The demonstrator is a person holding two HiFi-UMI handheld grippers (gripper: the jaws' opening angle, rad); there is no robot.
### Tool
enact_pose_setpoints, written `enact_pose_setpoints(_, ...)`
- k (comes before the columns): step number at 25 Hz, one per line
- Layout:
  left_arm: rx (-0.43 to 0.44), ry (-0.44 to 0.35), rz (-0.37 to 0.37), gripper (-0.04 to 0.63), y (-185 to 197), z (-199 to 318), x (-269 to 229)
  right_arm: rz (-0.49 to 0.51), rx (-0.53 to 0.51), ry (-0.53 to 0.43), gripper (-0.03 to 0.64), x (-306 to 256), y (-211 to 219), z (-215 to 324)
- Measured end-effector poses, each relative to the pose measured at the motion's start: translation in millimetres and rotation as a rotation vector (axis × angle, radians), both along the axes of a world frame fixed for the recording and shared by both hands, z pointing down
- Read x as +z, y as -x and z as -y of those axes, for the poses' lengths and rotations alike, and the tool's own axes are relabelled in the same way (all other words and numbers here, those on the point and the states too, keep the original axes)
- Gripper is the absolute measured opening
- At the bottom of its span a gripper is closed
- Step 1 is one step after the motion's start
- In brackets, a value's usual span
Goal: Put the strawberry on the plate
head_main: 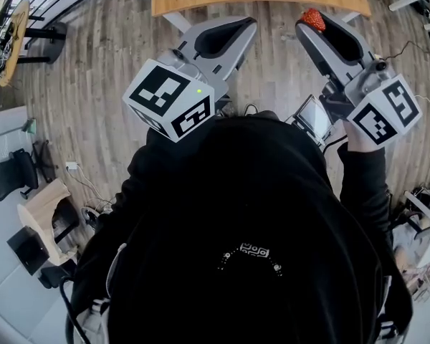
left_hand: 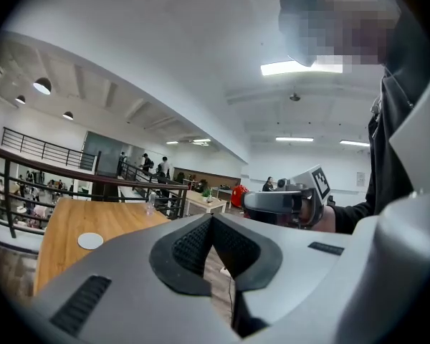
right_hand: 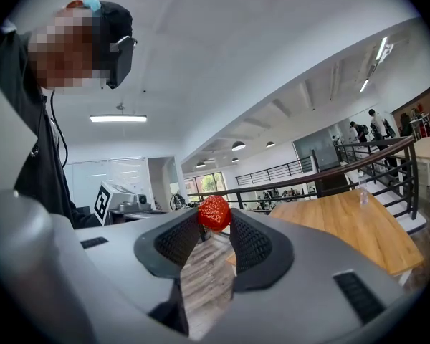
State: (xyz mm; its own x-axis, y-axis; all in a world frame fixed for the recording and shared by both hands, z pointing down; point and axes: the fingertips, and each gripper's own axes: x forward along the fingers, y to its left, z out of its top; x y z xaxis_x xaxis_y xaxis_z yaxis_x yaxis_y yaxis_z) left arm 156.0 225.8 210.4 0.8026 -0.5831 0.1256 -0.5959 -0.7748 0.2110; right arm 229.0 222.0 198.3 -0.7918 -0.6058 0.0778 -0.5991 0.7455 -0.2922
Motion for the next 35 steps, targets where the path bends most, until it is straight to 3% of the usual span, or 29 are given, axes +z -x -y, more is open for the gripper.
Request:
enact_pose_setpoints(4, 0.012, -0.032, 0.003, -0.004, -11, 1, -6, 0.012, 0.023, 0.01, 0.144, 4, -18, -1)
enact_pose_setpoints(9, 0.012, -0.041, 0.095, -0.004, -9, -1, 7, 0.041, 0.015, 0.041, 0.144, 3, -12, 9)
enact_pose_setpoints(14, -0.029, -0.018, 0.088, -0.003, 9, 19, 9, -0.003, 0.005, 0.02, 0.144, -5, 4, 27)
enact_pose_setpoints(20, 0.003, -0.024, 0.044, -0.003, 3, 47, 12, -0.032, 0.018, 0.03, 0.144, 2, 7, 50)
enact_pose_setpoints(28, -0.041, -0.018, 0.029, -0.003, 63, 131, 21, -0.12, 0.022, 0.014, 0.144, 14, 55, 120)
enact_pose_setpoints(35, 0.003, -0.036, 0.021, -0.003, 71, 158, 7, -0.125, 0.047, 0.037, 0.144, -1, 72, 141)
